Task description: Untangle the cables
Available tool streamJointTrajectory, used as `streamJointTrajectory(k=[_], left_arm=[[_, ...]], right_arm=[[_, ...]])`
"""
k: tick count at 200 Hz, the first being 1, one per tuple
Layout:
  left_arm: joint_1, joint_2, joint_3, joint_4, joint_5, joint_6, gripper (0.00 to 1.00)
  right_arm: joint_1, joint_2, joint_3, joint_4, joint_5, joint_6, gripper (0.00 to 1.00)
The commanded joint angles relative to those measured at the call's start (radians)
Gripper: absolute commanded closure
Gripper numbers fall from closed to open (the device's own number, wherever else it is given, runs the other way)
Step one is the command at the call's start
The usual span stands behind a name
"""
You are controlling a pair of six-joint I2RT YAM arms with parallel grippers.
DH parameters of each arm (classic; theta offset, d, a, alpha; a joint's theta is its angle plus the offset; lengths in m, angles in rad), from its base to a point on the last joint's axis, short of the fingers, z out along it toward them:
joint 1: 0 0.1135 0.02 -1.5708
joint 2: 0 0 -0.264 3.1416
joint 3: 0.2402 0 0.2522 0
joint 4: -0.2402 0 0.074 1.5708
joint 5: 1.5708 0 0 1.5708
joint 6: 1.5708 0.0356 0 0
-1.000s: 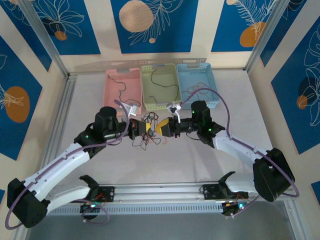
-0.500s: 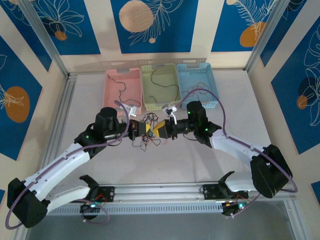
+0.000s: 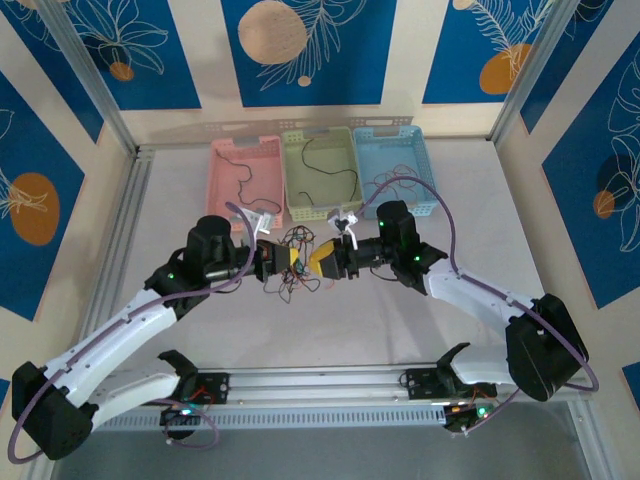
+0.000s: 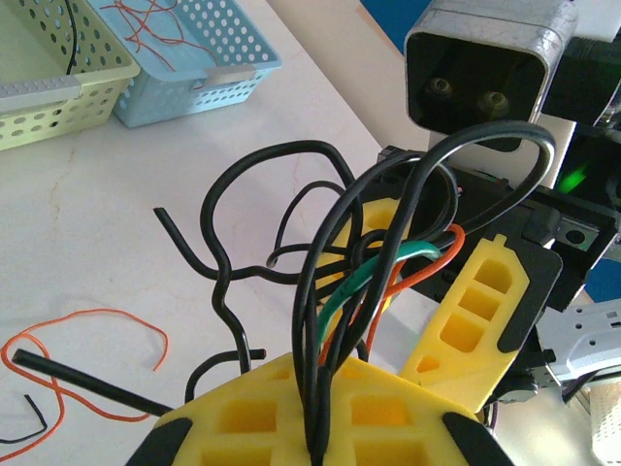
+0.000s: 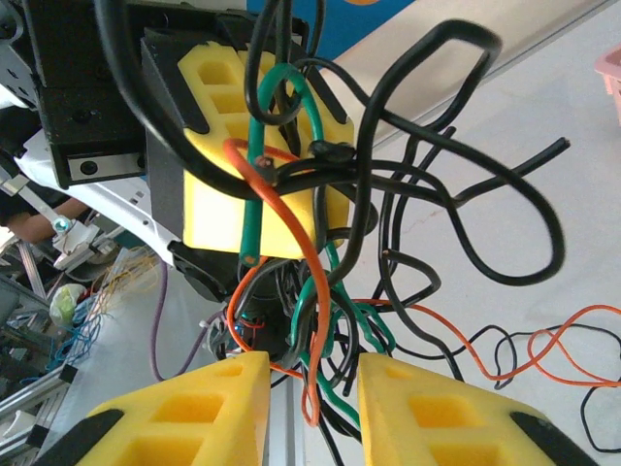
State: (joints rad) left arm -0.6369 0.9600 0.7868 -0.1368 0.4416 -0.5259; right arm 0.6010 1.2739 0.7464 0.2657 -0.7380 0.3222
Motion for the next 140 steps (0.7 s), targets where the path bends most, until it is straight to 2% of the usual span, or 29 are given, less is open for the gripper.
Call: streamJointTrajectory(k=[1,22,60,113,140], left_arm=[[0.009,-0.011,0.006,0.011,0.014,-0.005,1.00],[0.008,-0.009,0.005,0.013,0.014,-0.006,1.00],[0.008,-0.007,0.004,0.017,0.021,-0.009,1.00],[0.009,0.004,0.003,0.026,0.031,-0.012,1.00],[0.007,0.006,0.003,0.027,0.034,-0.013,1.00]], right_arm=[[0.001,0.002,0.025,0.003,-0.027,0.003,0.68],[0.009,0.010,0.032,0.002,-0.022,0.003,0.68],[0.012,0.018,0.034,0.004,-0.009,0.009,0.79],[0.020,0.032,0.038,0.015,0.002,0.020,0.84],[0.023,0.033,0.038,0.018,0.005,0.022,0.94]])
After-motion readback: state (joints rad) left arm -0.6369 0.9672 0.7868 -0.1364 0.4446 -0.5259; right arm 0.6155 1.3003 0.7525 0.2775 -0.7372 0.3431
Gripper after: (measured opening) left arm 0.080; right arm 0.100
